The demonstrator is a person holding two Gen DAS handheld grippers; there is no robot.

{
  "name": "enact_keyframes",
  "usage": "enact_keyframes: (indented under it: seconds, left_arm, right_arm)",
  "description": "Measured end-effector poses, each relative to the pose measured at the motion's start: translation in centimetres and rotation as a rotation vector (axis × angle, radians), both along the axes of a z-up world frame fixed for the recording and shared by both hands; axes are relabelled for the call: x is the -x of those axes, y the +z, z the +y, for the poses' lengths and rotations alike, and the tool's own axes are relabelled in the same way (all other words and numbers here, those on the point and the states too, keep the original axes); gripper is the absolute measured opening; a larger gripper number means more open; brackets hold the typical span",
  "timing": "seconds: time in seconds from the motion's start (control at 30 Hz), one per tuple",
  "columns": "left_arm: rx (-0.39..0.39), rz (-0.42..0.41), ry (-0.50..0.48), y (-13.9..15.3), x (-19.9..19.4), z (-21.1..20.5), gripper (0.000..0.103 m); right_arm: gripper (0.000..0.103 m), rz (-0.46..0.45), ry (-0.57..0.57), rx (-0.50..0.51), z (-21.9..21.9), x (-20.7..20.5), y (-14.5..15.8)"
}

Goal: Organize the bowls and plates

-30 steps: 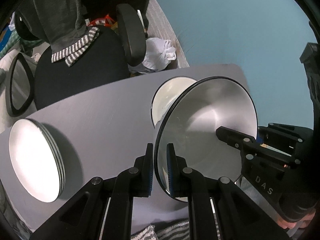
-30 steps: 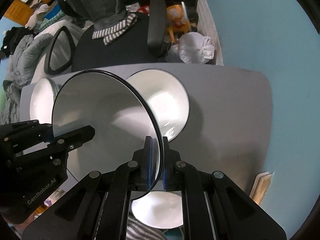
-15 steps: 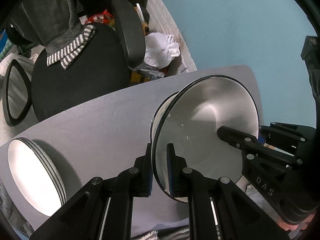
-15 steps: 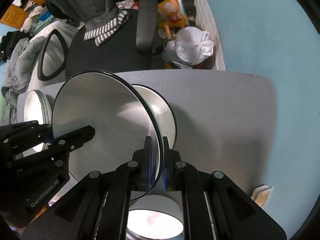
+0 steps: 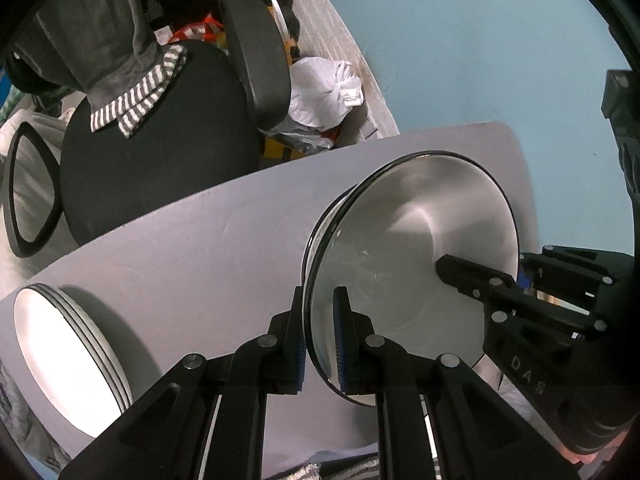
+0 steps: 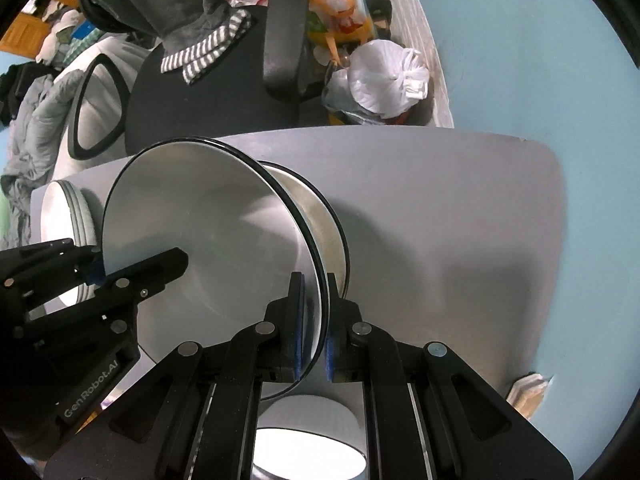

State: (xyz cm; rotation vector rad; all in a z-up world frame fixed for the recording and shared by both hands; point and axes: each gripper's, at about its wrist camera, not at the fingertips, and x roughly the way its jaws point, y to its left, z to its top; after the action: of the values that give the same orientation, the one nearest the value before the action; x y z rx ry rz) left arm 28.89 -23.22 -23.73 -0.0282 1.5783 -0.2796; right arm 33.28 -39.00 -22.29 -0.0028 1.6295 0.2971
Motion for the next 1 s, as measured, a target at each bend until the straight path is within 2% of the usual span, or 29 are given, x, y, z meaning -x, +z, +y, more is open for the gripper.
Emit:
enact_keyframes:
  seconds: [0.3, 0.53, 0.83, 0.87, 0.93, 1.0]
  left_arm:
    - [-0.01, -0.012, -0.007, -0.1, 0.1, 0.5, 0.011]
    - [0.021, -0.021, 0.008, 0.4, 0.2, 0.7, 0.012]
    - [0.037, -0.04, 0.022, 1.5, 0.8, 1.6, 0.014]
    - [0.034, -0.044, 0.021, 1.6, 1.1, 1.6, 0.015]
    - [0.023, -0.043, 0.018, 1.8, 1.4, 1.6, 0.02]
    - [0.019, -0.045, 0.014, 2.0, 1.9, 1.6, 0.022]
  right_arm:
    - [0.013, 0.032, -0.04, -0.009, -0.5, -0.1, -0.2]
    - [0.026, 0.042, -0.078, -0.018, -1.2, -0.6, 0.8]
    - [0.027, 0.033, -0.069, -0.007, -1.2, -0.2, 1.2]
    - [0.029, 0.025, -0.065, -0.002, -1.1, 0.0, 1.4]
    - [0.041, 0.009, -0.061, 0.012, -1.0, 0.2, 1.6]
    - [0.046, -0.007, -0.058, 0.02, -0.9, 0.5, 1.9]
